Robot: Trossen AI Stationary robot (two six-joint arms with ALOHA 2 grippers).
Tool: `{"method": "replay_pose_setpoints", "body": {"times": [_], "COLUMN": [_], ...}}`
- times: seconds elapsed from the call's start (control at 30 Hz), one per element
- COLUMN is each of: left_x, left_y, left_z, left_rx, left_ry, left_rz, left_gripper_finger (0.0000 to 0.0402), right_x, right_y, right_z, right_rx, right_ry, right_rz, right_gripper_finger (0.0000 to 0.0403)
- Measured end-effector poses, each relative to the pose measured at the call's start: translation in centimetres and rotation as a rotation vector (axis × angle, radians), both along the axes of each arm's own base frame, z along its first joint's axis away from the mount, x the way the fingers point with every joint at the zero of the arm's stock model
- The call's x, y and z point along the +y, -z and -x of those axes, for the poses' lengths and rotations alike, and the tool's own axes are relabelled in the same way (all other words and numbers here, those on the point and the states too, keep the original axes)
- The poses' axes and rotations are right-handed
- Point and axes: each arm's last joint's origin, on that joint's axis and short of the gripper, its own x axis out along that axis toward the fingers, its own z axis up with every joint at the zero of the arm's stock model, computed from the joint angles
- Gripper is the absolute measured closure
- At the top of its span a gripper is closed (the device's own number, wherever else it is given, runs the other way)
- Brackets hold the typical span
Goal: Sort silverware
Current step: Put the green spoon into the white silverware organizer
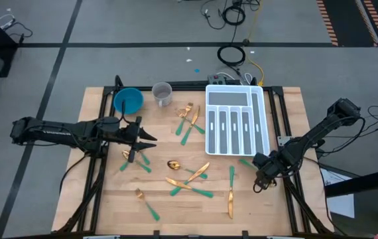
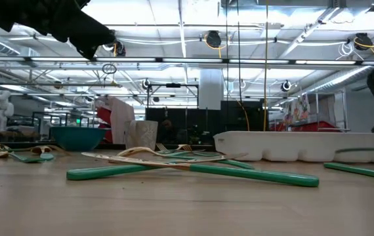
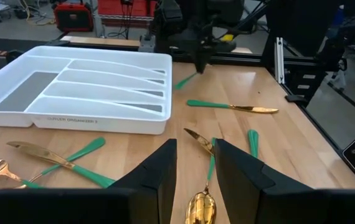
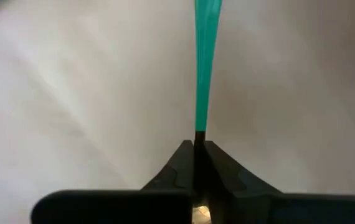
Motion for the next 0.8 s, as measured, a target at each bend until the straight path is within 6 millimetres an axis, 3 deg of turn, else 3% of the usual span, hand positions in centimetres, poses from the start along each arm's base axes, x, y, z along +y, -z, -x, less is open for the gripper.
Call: {"method": "replay_pose_setpoints", "body": {"times": [0.2,0.33,0.47,0.57,0.8], "left_x": [0.0,0.0,0.0,0.0,0.1], "left_y": [0.0,0.0,0.0,0.1,0.1], "left_z": [0.0,0.0,0.0,0.0,0.0], "left_rx": [0.002,0.005,0.005,0.01,0.012], "left_ry": [0.0,0.0,-0.007,-0.015,-0.021], "left_rz": [0.0,0.0,-0.001,-0.004,-0.005], "left_gripper_finger": [0.0287,0.0287,0.0287,0.0287,0.0287], "right_x": [1.6,1.9,0.6,-0.8,-3.8], "right_y": [-2.9,-5.5,-7.1,-8.0,-8.1], "right_z": [-2.6,-4.7,-5.5,-5.6,-5.8], "right_rx": [-0.278,-0.633,-0.783,-0.737,-0.286], "right_ry": [-0.096,-0.149,-0.069,-0.119,-0.701], "right_rz": [-0.043,0.182,0.468,0.669,1.137], "right_gripper_finger": [0.0401,0.0402,0.0402,0.0402,0.0403]}}
